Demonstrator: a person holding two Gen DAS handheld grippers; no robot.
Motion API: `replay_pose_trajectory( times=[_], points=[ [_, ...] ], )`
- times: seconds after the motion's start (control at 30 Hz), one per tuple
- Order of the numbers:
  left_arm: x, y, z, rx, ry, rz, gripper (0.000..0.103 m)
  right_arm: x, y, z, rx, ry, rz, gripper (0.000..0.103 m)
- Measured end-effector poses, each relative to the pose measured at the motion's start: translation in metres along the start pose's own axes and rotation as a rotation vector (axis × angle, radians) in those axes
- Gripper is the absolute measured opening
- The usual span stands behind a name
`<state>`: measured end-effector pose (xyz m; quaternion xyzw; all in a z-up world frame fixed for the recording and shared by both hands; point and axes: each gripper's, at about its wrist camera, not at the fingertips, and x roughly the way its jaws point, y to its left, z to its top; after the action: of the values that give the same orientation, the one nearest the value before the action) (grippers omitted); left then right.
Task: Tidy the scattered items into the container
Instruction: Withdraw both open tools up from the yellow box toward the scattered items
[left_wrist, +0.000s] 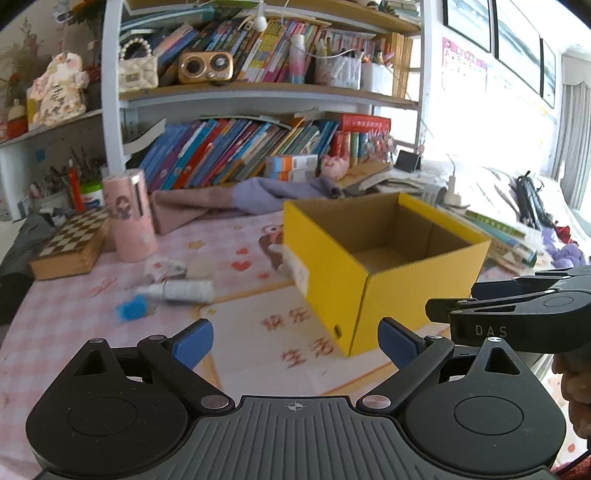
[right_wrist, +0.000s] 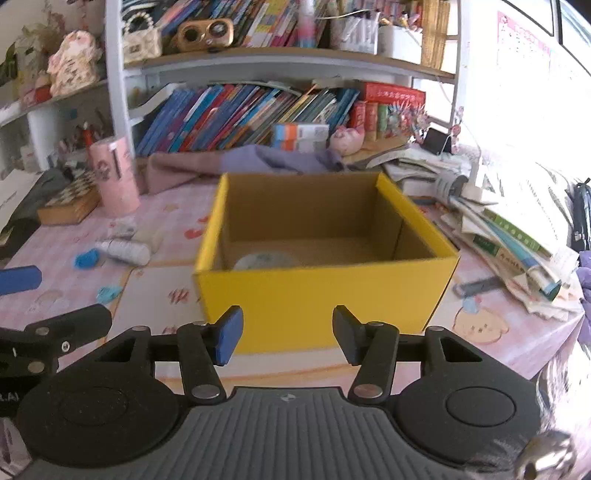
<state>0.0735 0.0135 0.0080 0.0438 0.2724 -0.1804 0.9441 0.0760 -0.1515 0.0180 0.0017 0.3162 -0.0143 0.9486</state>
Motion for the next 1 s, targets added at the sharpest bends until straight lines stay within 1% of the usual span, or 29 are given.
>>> replay_pose_trajectory(
  times=[0.13,0.33,0.7,0.83,1.0],
  points=[
    [-0.011,0.011,-0.01,0.001,0.019,0.029,0.097,-0.003,0.016,-0.009,0.001,0.024,0.018,0.053],
    [-0.022,0.034,-0.019,-0.045,0.037,0.078,0.097,-0.007,0.041,-0.016,-0.024,0.042,0.051,0.054],
    [-0.04,0.071,-0.032,-0.137,0.045,0.183,0.097,-0.001,0.086,-0.013,-0.117,0.071,0.149,0.056],
    [-0.04,0.083,-0.033,-0.171,0.047,0.214,0.097,0.006,0.103,-0.01,-0.161,0.075,0.188,0.056],
    [-0.031,0.089,-0.034,-0.184,0.06,0.222,0.097,0.014,0.112,-0.003,-0.179,0.06,0.206,0.056]
  ],
)
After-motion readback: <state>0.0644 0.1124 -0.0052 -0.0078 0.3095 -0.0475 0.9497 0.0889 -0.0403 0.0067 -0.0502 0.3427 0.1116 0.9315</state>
